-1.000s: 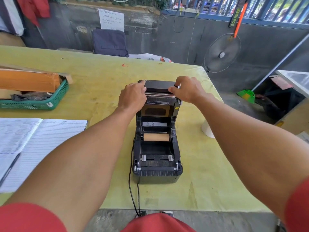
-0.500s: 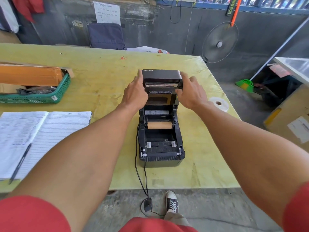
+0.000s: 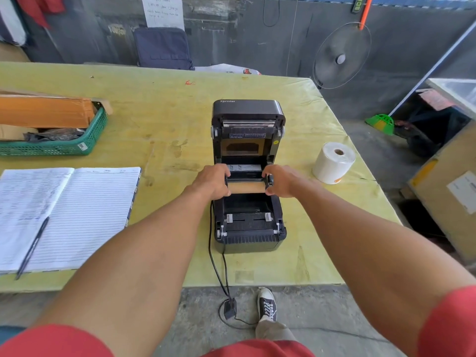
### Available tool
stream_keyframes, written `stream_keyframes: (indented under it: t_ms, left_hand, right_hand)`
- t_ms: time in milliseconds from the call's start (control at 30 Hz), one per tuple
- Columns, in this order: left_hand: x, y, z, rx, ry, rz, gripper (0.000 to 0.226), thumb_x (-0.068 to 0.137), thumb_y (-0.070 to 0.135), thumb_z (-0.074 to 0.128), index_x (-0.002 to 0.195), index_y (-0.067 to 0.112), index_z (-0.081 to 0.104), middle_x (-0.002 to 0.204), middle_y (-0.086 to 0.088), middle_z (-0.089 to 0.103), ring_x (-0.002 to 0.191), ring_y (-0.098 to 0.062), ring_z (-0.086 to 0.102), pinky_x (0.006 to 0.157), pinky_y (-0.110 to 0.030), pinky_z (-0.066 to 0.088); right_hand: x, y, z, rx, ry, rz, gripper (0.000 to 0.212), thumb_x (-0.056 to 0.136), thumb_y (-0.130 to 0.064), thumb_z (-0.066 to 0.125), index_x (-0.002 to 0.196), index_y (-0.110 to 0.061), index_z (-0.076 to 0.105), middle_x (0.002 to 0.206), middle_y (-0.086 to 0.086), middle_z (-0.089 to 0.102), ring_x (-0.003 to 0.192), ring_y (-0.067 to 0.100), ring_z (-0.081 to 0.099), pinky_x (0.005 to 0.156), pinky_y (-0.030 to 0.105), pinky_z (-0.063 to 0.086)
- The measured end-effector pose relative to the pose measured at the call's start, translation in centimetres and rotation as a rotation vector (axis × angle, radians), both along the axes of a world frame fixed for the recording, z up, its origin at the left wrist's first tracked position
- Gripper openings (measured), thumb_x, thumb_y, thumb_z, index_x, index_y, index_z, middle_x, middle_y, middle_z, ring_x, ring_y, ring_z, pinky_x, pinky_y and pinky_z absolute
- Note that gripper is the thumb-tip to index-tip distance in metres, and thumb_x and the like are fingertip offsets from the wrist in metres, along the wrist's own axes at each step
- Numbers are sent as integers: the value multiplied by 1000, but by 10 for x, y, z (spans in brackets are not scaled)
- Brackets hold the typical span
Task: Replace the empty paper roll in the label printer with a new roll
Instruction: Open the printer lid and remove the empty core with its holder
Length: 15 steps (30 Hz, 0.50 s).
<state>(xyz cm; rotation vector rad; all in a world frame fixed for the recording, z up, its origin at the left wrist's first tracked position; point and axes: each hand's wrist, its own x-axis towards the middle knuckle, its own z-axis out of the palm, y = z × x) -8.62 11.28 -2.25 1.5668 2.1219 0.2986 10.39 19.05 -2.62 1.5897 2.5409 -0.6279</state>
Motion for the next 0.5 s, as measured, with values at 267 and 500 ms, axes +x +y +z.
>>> stream_keyframes:
  t_ms: [267,500]
  left_hand:
    - [6,13,0,-7,31,1,39,81,14,82,115,1,68,107,-16,71,95,-30,70,90,-41,57]
    - [-9,22,5,18,-112,21,29,78,17,85,98,0,74,89,-10,75,82,-24,75,82,-34,58]
  right_hand:
    - [-8,12,-1,10,-28,20,37,84,-16,77,119,-14,65,99,8,63,93,29,59,70,32,43]
    - [-7,14,10,-28,25,-43,26,86,-13,74,110,-5,73,104,11,72,86,25,62,73,34,53]
